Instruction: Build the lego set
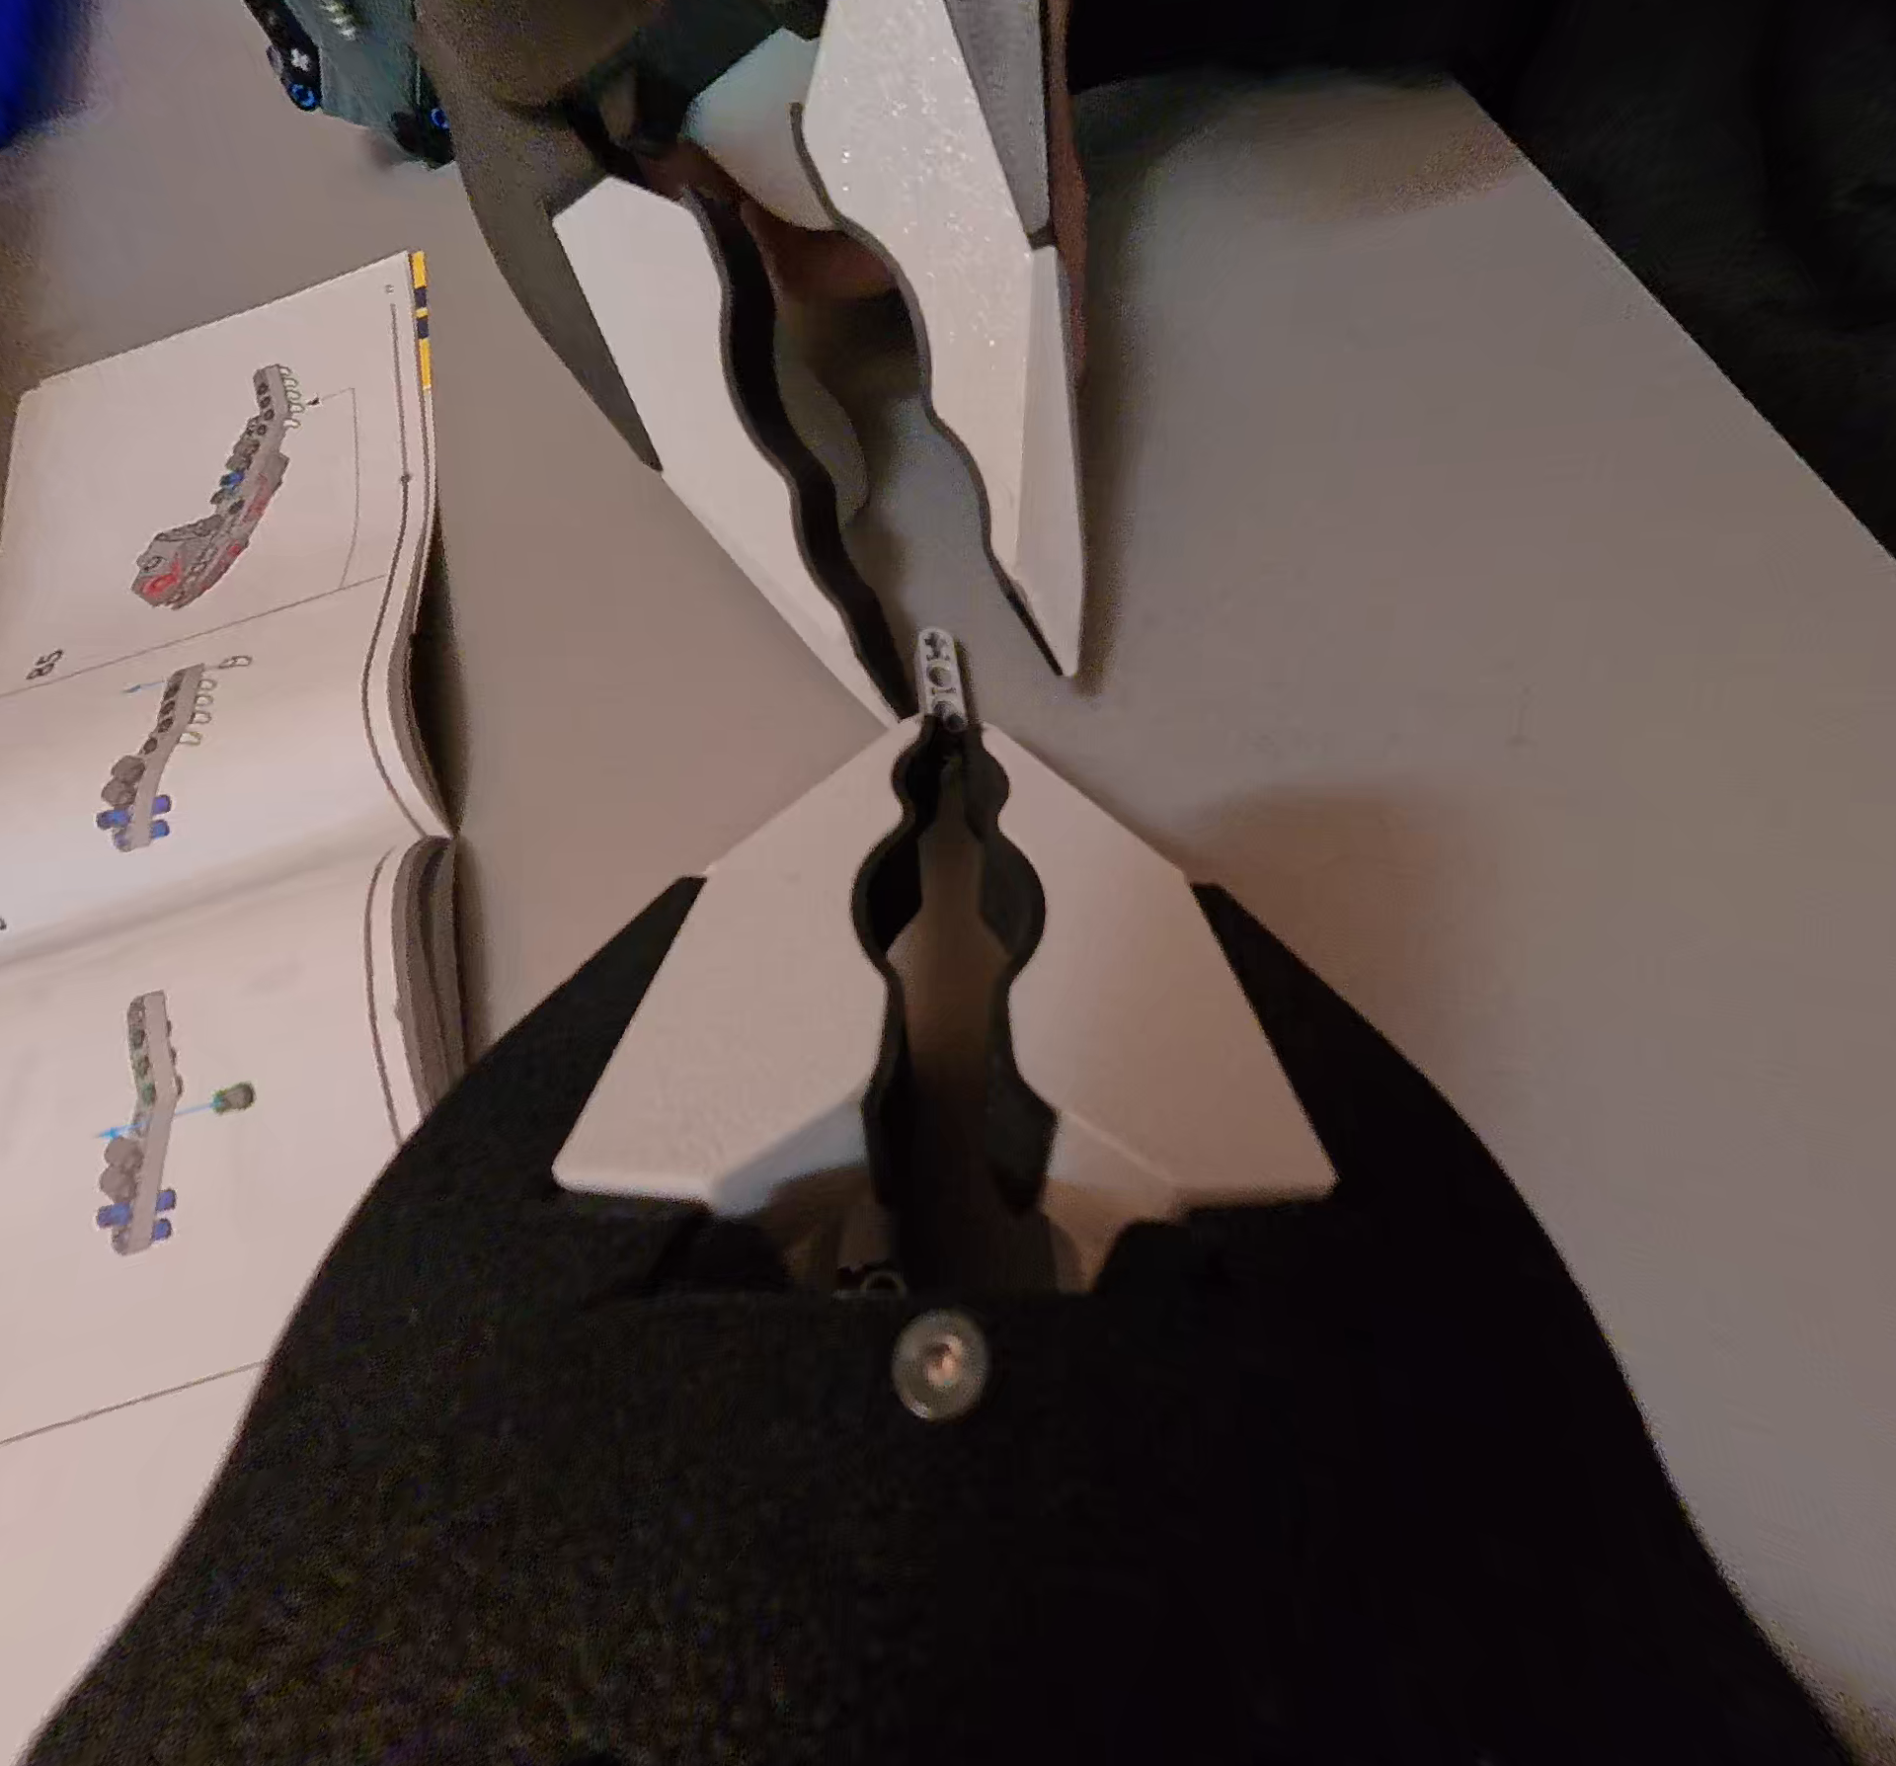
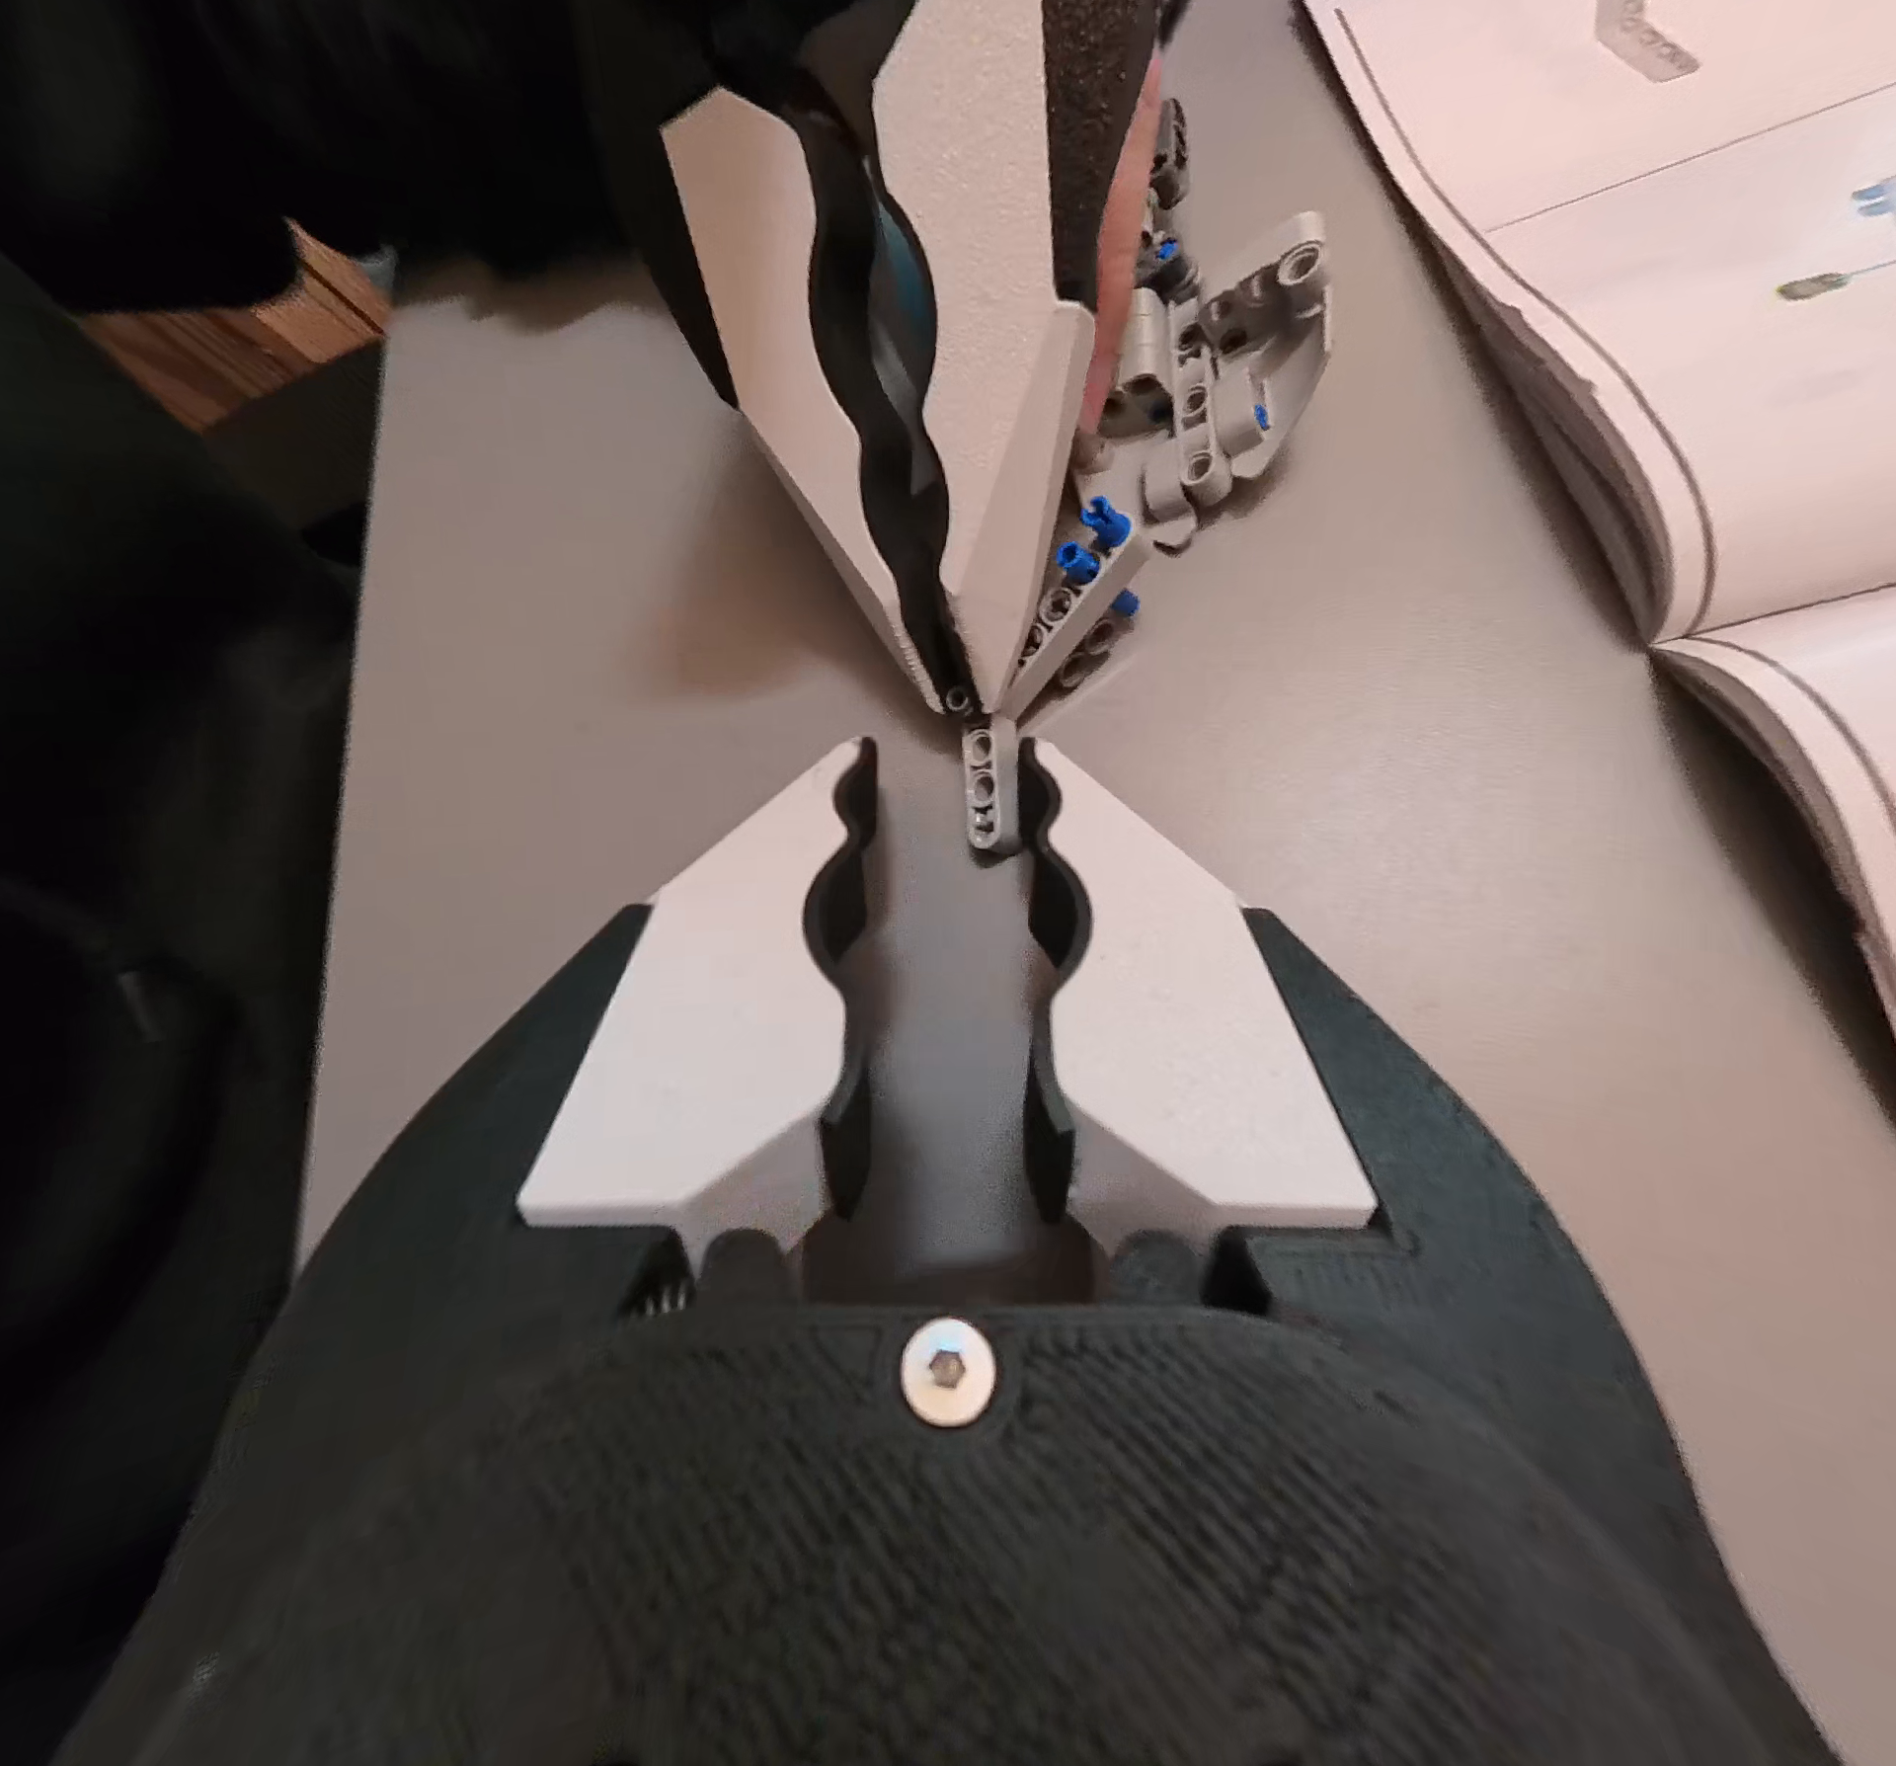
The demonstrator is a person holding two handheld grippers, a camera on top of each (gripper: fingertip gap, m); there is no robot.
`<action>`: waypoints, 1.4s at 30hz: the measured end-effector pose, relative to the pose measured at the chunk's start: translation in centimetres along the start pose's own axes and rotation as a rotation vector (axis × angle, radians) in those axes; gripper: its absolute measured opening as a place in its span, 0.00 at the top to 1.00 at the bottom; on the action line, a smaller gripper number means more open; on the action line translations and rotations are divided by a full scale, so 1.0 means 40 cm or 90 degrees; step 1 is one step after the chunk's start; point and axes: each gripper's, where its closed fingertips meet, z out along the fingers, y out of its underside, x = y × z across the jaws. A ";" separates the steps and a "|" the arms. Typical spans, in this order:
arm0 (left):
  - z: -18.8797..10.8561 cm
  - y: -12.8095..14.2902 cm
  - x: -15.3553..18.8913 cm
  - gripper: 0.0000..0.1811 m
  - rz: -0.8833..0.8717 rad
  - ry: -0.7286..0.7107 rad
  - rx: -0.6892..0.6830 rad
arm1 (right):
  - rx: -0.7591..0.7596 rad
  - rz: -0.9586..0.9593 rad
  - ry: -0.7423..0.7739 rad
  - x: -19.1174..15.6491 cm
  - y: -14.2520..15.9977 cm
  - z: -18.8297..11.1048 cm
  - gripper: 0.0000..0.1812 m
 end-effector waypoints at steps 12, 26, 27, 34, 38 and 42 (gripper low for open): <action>0.000 0.001 -0.001 0.99 0.031 0.006 0.003 | 0.039 0.199 -0.123 0.016 -0.027 0.004 0.96; -0.003 0.001 0.007 0.95 0.056 -0.012 0.000 | 0.046 0.247 -0.145 0.025 -0.027 0.004 0.97; -0.004 0.001 0.006 0.95 0.061 -0.020 -0.001 | 0.048 0.251 -0.149 0.025 -0.028 0.003 0.97; -0.012 -0.001 -0.008 1.00 0.044 -0.089 -0.009 | 0.055 0.261 -0.167 0.022 -0.032 -0.001 0.99; -0.013 0.001 -0.012 1.00 0.028 -0.093 -0.006 | 0.050 0.262 -0.166 0.021 -0.029 0.001 1.00; -0.015 -0.004 -0.003 0.98 0.013 -0.075 0.001 | 0.051 0.261 -0.164 0.021 -0.030 0.000 1.00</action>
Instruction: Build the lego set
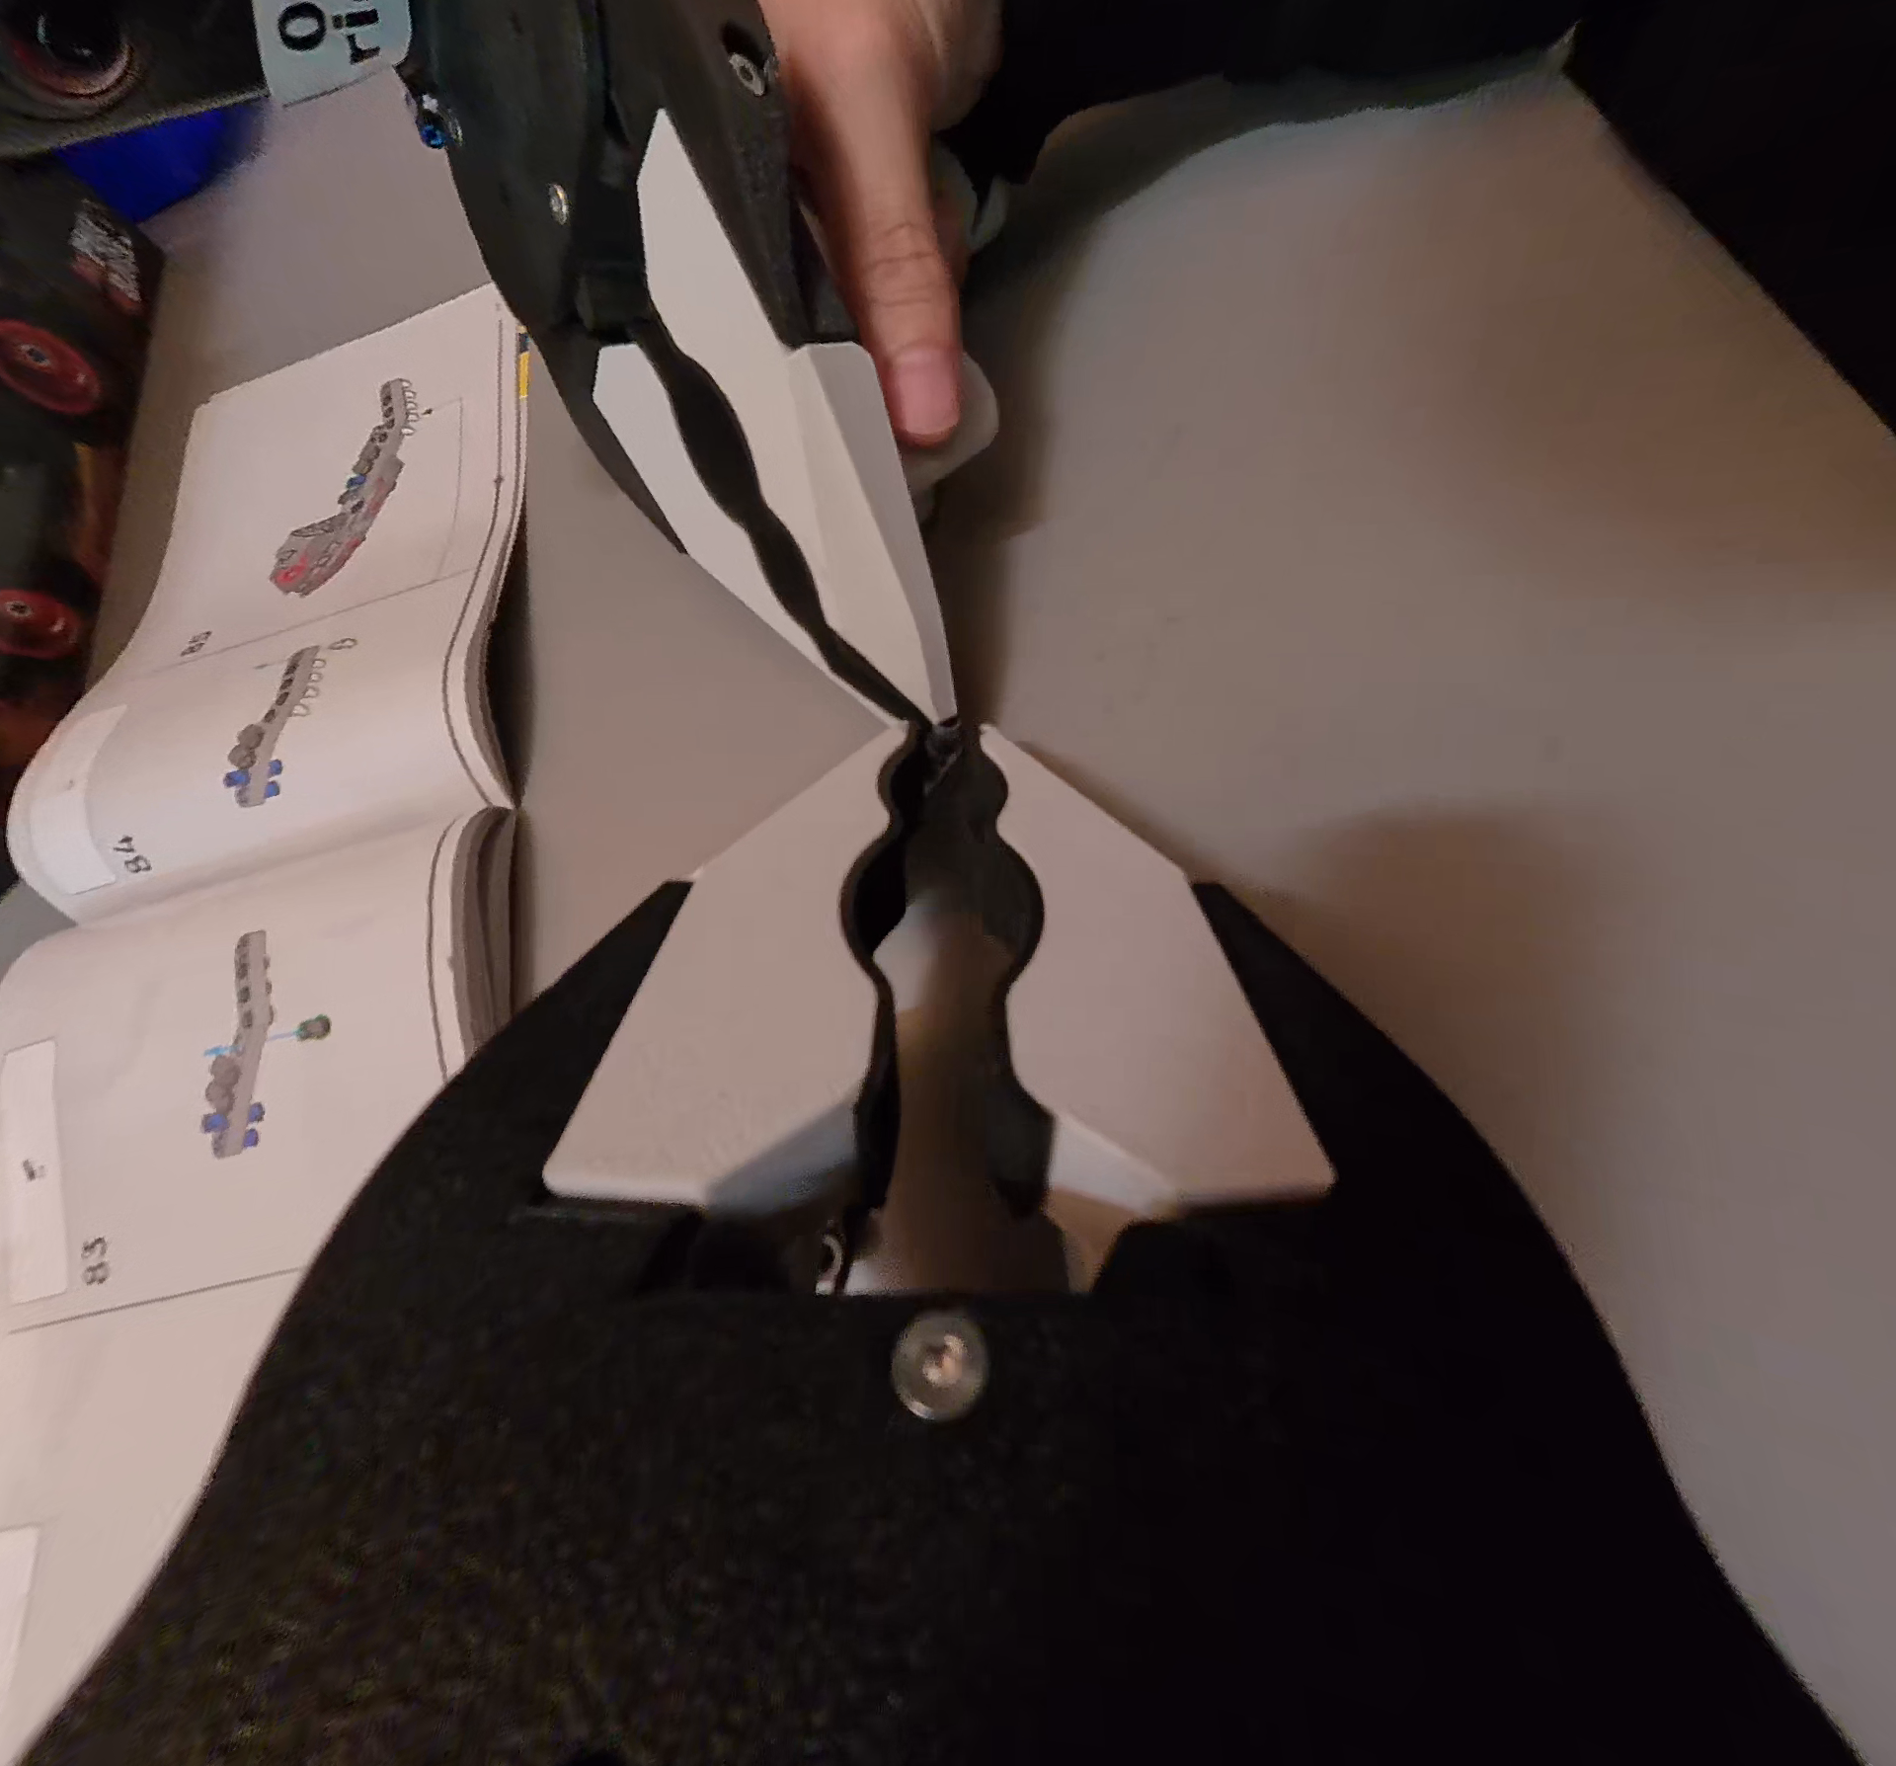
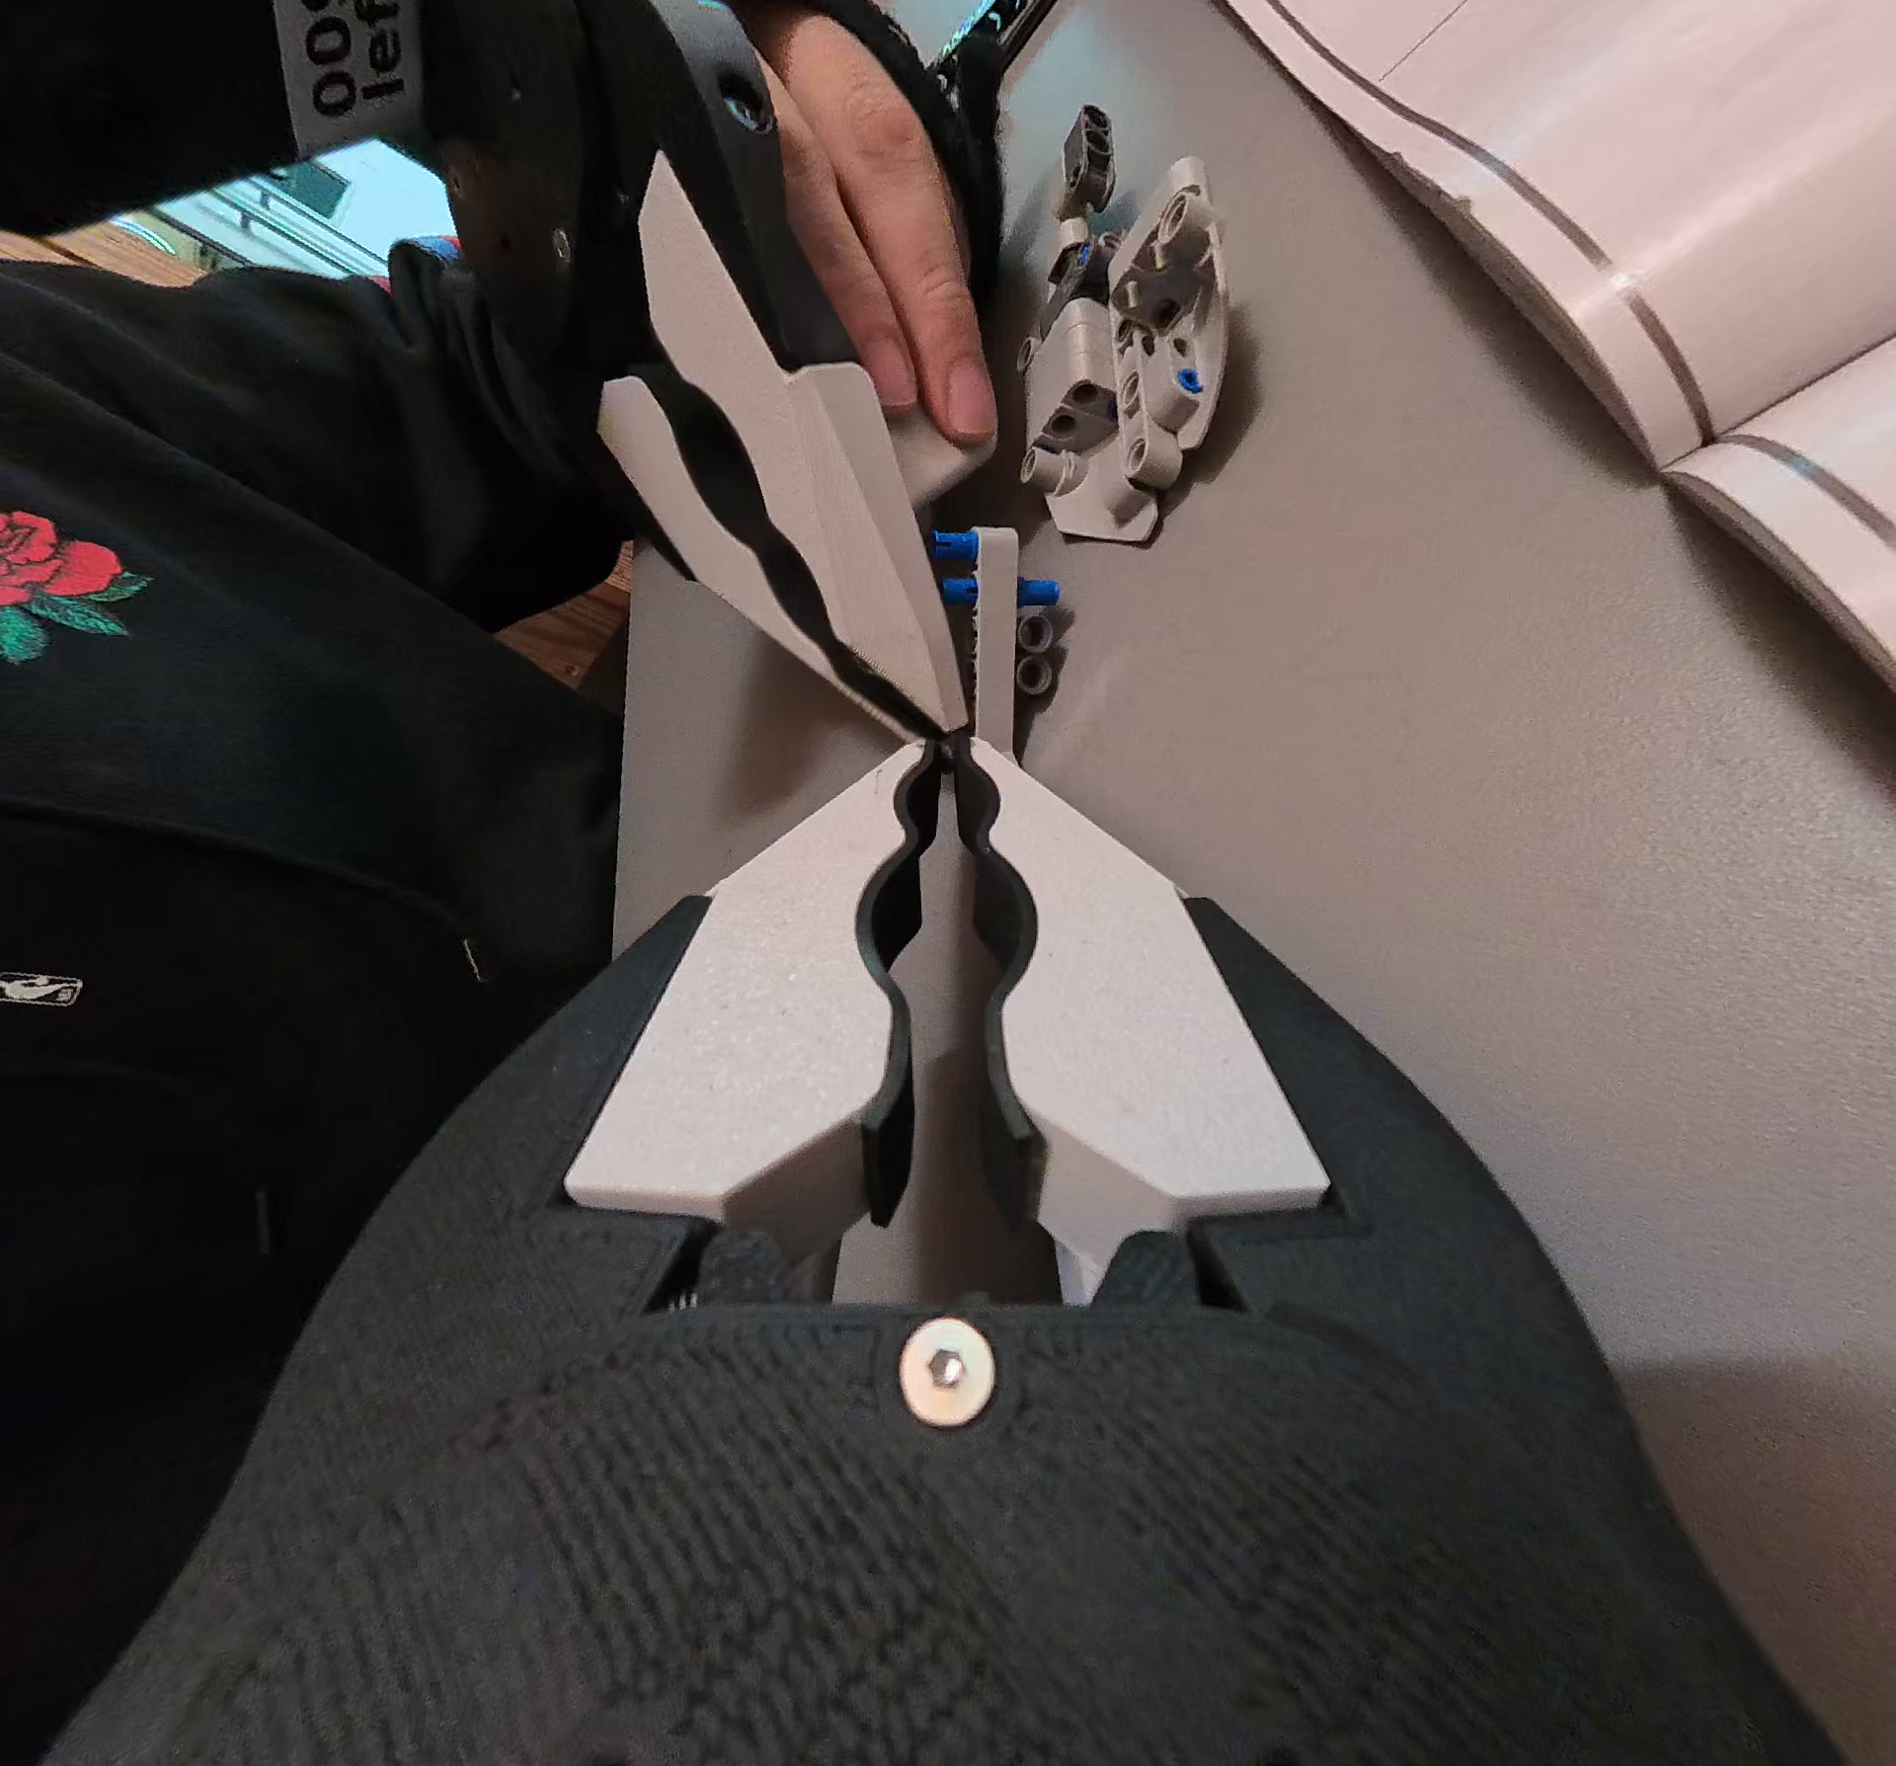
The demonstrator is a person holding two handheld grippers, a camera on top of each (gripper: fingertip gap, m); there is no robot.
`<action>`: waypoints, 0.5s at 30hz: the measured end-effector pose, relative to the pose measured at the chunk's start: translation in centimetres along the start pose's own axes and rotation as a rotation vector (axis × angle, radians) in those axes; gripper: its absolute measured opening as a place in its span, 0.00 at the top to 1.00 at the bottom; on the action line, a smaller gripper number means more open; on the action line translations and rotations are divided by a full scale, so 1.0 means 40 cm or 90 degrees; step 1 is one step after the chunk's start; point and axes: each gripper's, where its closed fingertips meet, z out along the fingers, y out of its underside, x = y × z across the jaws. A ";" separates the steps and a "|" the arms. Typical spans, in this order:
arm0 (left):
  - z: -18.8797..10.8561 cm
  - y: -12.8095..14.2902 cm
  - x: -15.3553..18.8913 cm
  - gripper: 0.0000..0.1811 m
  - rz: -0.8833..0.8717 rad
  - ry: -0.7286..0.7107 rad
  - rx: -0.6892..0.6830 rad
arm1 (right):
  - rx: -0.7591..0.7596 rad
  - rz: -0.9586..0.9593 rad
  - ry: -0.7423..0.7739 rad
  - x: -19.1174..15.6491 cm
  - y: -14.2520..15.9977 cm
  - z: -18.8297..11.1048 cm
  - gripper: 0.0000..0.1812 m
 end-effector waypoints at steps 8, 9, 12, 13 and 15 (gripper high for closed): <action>0.009 0.005 -0.011 0.98 0.037 -0.049 -0.059 | 0.006 0.010 -0.005 -0.001 -0.001 -0.004 1.00; 0.008 0.005 -0.011 0.99 0.045 -0.053 -0.063 | 0.007 0.012 -0.006 -0.001 -0.002 -0.004 1.00; 0.009 0.006 -0.014 1.00 0.067 -0.067 -0.069 | 0.019 0.013 -0.014 -0.006 -0.006 -0.009 0.96; 0.010 0.005 -0.013 1.00 0.075 -0.071 -0.071 | 0.022 0.014 -0.019 -0.009 -0.007 -0.011 0.95; 0.013 0.007 -0.014 1.00 0.093 -0.084 -0.083 | 0.025 0.013 -0.012 -0.008 -0.005 -0.011 0.95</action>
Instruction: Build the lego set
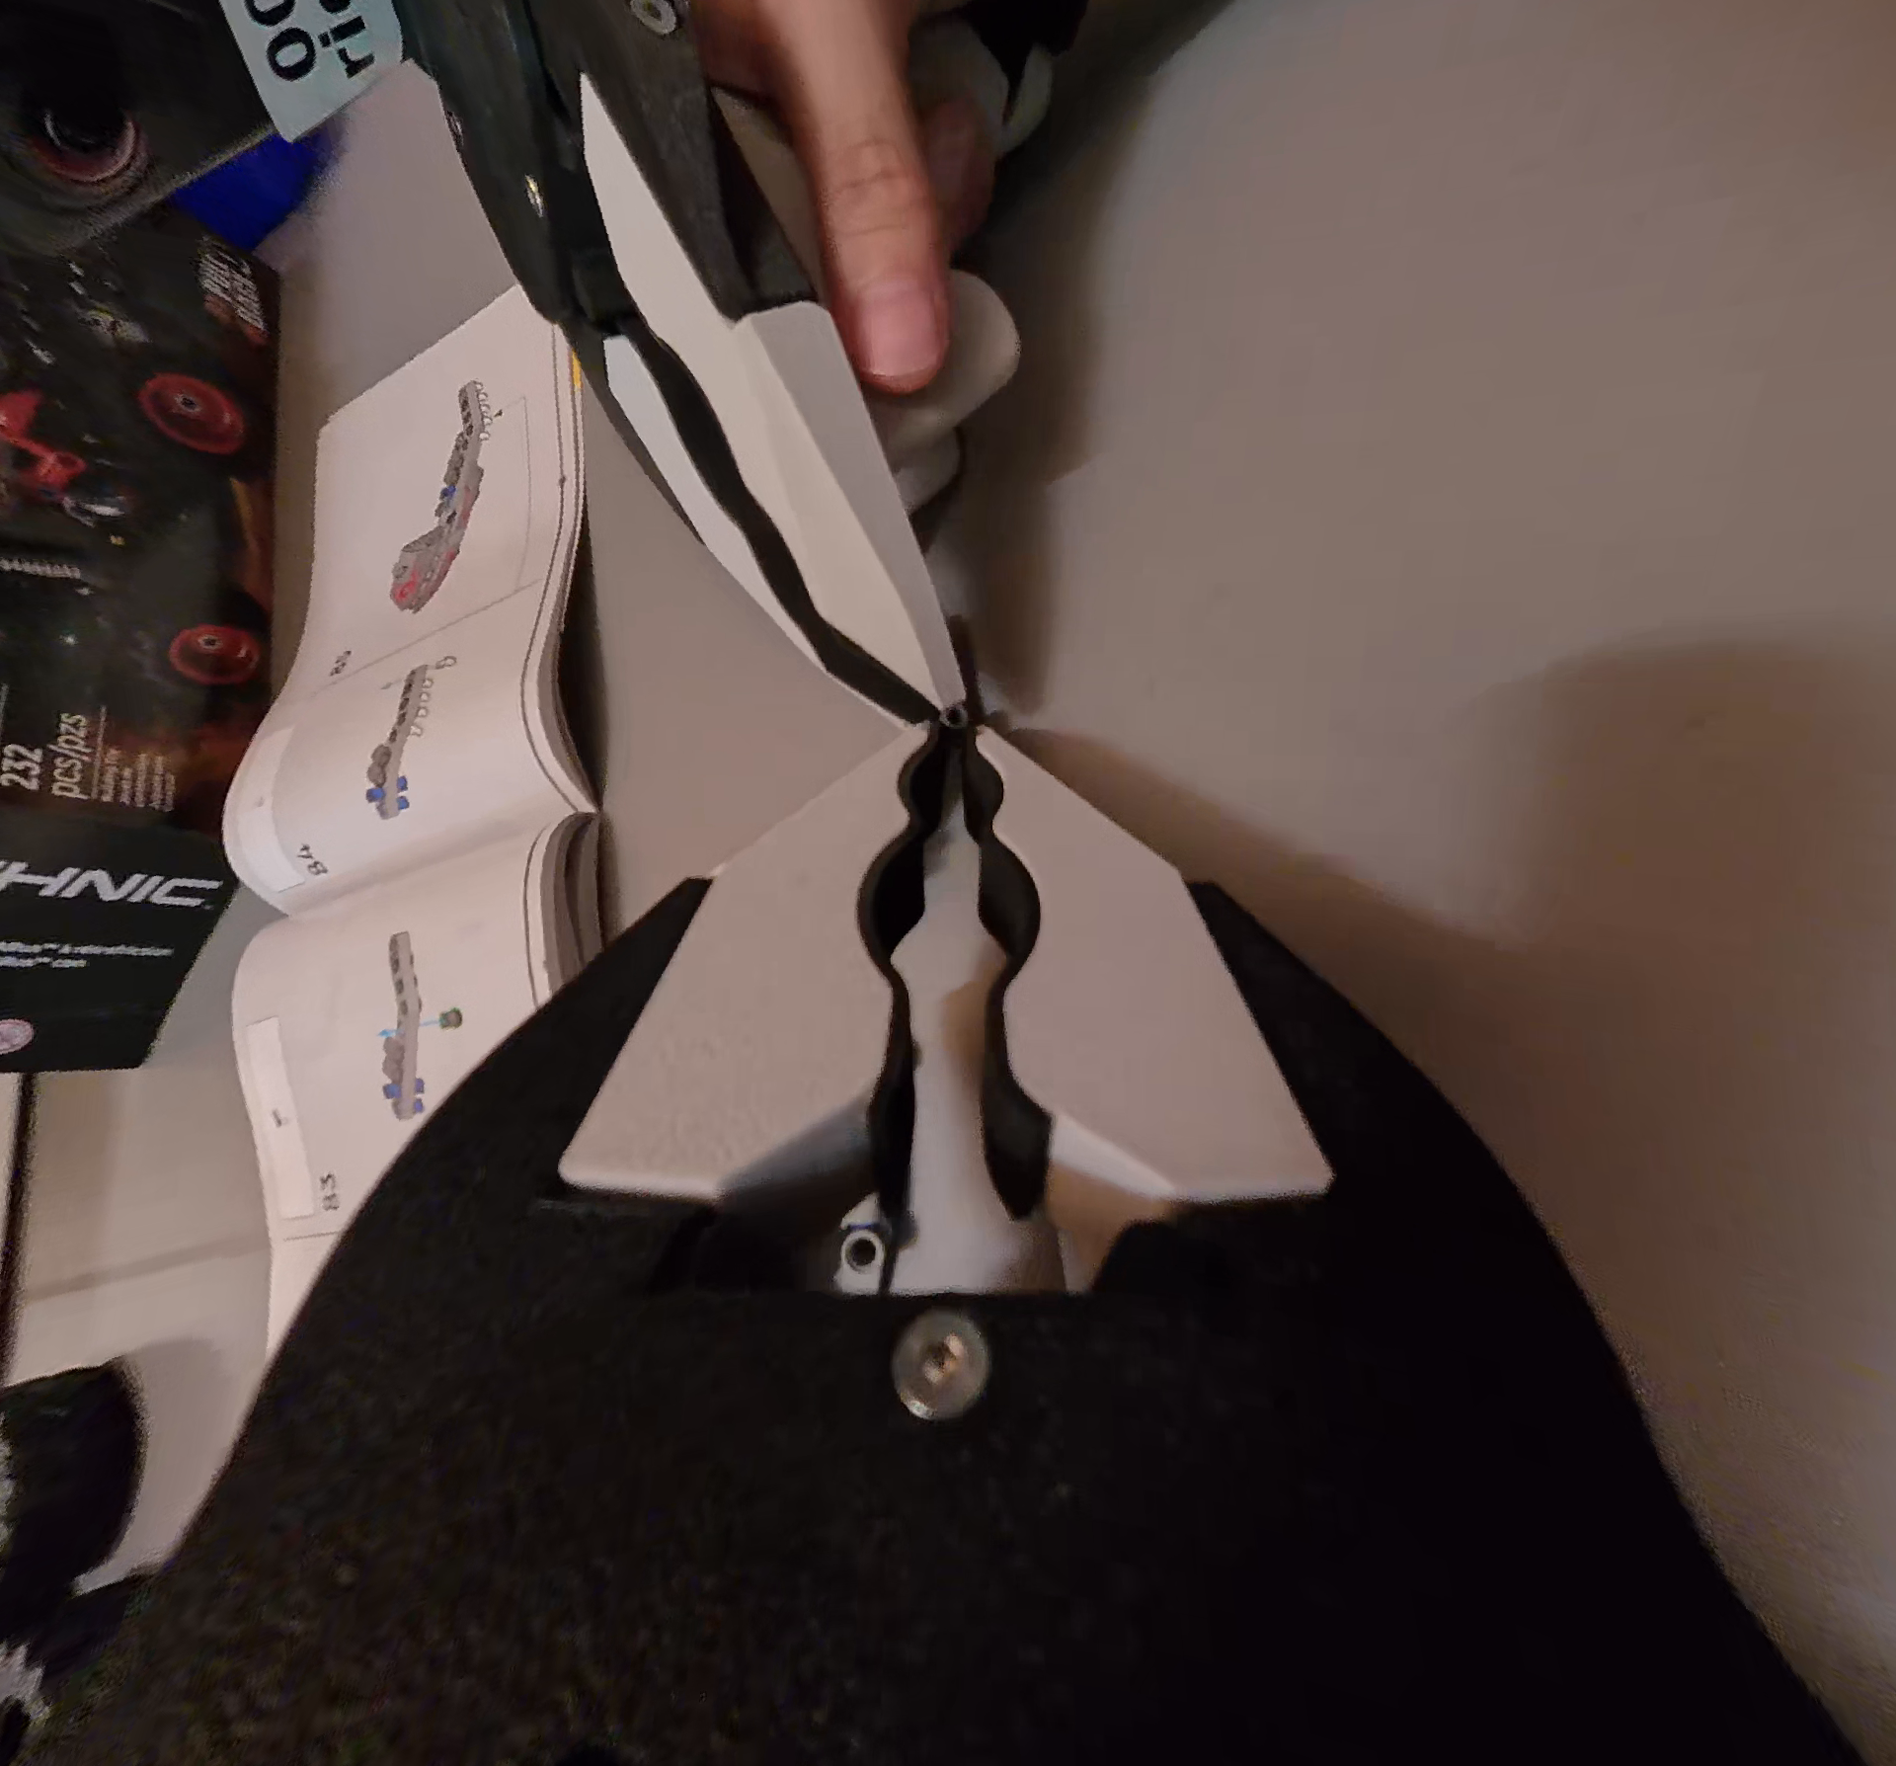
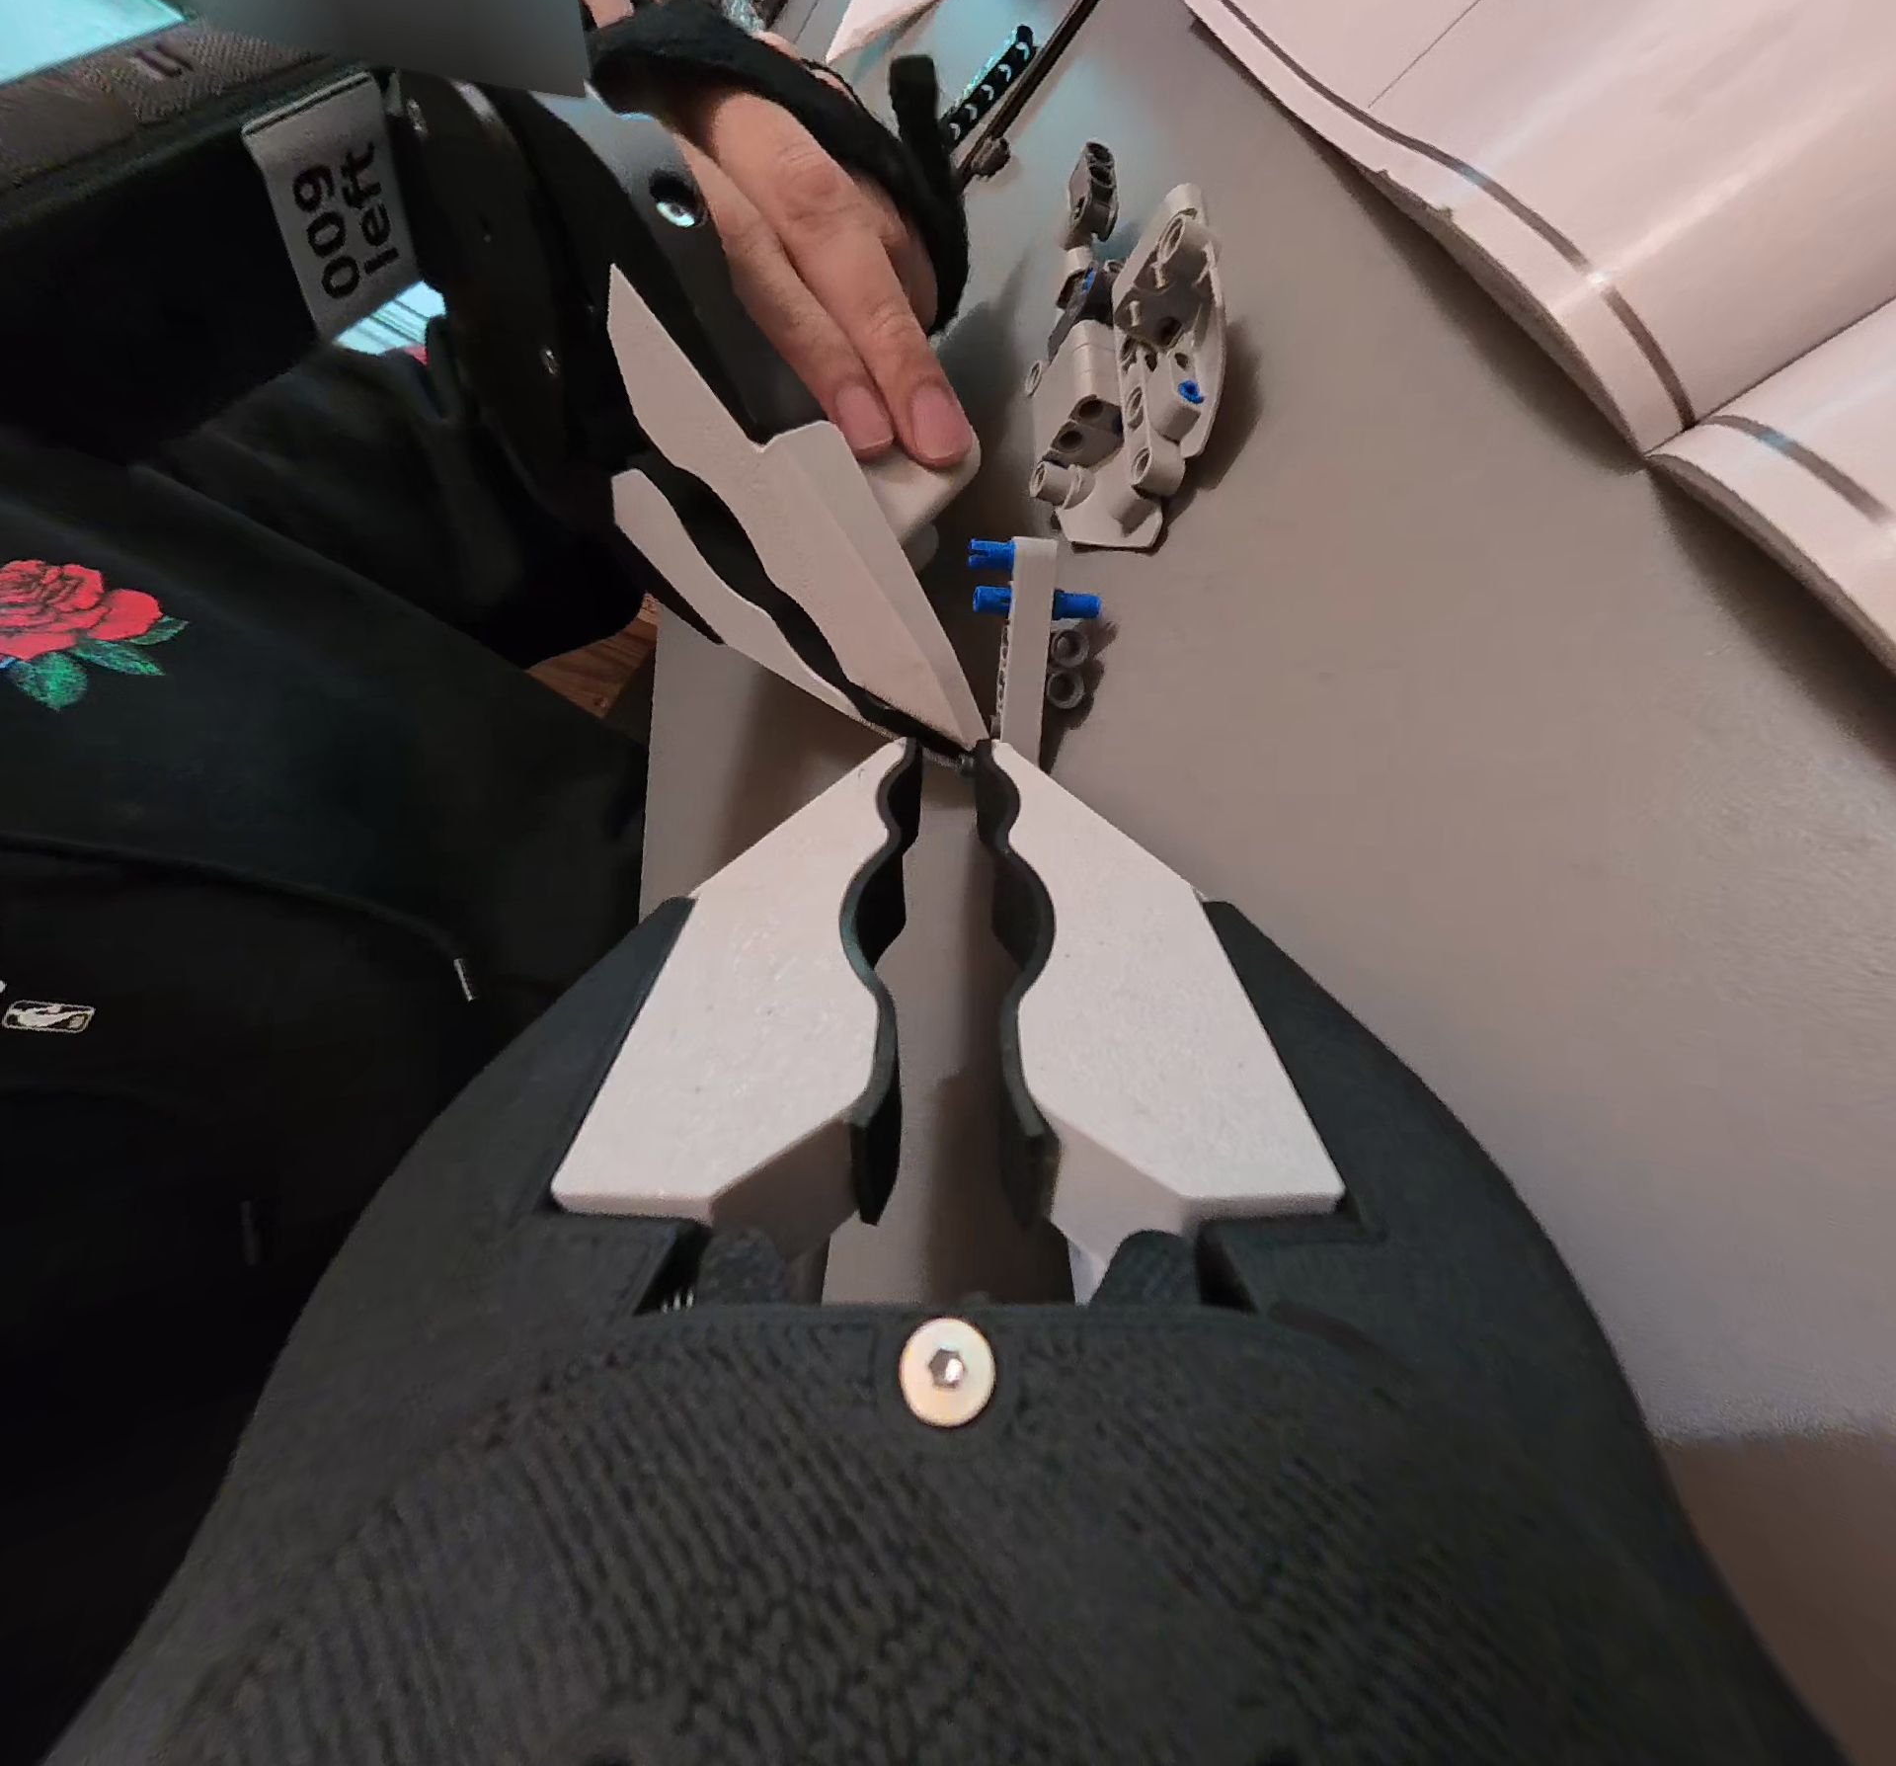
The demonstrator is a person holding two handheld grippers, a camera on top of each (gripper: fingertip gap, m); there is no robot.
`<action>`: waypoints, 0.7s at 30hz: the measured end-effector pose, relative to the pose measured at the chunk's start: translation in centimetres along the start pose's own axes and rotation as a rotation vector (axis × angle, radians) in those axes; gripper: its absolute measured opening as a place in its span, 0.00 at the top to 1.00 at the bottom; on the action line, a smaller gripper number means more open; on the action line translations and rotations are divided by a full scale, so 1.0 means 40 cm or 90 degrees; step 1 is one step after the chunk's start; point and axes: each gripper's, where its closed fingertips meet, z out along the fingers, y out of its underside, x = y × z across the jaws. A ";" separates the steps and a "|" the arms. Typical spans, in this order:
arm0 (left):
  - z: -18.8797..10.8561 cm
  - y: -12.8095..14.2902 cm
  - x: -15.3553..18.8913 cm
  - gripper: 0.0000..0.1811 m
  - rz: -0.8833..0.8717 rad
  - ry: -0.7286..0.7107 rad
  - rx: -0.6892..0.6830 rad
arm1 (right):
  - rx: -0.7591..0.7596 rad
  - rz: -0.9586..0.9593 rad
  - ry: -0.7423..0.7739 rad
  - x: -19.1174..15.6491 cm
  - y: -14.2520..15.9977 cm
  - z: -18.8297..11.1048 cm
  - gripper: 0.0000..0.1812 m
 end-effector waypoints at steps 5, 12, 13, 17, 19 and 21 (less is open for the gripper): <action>0.002 -0.003 0.002 1.00 0.013 -0.011 0.001 | 0.008 -0.016 0.010 -0.005 0.001 -0.005 0.92; -0.001 0.003 -0.001 1.00 0.024 -0.016 0.000 | -0.024 -0.166 0.124 0.011 0.024 -0.035 0.87; 0.000 0.007 0.000 1.00 0.023 -0.014 -0.004 | -0.032 -0.203 0.160 0.022 0.025 -0.039 0.85; -0.002 0.009 -0.003 1.00 0.014 -0.011 0.000 | -0.061 -0.275 0.214 0.037 0.031 -0.039 0.85; -0.010 0.006 -0.012 1.00 0.003 -0.018 0.004 | -0.059 -0.298 0.241 0.048 0.024 -0.045 0.86; -0.032 -0.002 -0.039 1.00 -0.028 -0.044 0.016 | -0.054 -0.361 0.267 0.050 0.012 -0.054 0.87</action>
